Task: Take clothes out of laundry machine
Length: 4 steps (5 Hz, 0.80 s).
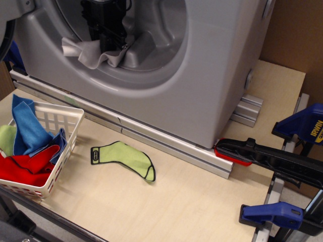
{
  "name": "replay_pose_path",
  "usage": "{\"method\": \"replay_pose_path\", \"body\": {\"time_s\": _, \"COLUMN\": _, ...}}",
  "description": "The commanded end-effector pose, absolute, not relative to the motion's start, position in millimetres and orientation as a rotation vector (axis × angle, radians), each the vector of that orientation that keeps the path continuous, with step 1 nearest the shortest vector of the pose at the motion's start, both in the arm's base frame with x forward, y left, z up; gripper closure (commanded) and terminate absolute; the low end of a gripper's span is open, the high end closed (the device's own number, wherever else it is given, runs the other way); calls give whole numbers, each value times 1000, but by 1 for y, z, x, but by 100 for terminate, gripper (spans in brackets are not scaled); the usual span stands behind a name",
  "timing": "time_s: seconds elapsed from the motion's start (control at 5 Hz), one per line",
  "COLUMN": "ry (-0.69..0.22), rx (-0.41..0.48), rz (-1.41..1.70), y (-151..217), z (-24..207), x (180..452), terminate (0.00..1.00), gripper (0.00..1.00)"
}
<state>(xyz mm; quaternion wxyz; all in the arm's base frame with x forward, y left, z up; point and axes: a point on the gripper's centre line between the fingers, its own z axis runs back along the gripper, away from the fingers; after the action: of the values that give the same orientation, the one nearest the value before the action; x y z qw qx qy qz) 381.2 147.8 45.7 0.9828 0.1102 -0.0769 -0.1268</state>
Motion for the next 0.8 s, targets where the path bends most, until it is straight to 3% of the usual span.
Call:
{"method": "replay_pose_path", "body": {"time_s": 0.0, "ry": -191, "rx": 244, "rz": -90, "y": 165, "z": 103, "x": 324, "terminate": 0, "gripper": 100}}
{"method": "replay_pose_path", "body": {"time_s": 0.2, "ry": -188, "rx": 200, "rz": 50, "y": 174, "z": 105, "x": 273, "terminate": 0, "gripper": 100}}
{"method": "replay_pose_path", "body": {"time_s": 0.4, "ry": -148, "rx": 190, "rz": 152, "y": 186, "z": 90, "x": 223, "terminate": 0, "gripper": 100}}
{"method": "replay_pose_path", "body": {"time_s": 0.6, "ry": -190, "rx": 111, "rz": 157, "y": 196, "z": 55, "x": 192, "terminate": 0, "gripper": 100}}
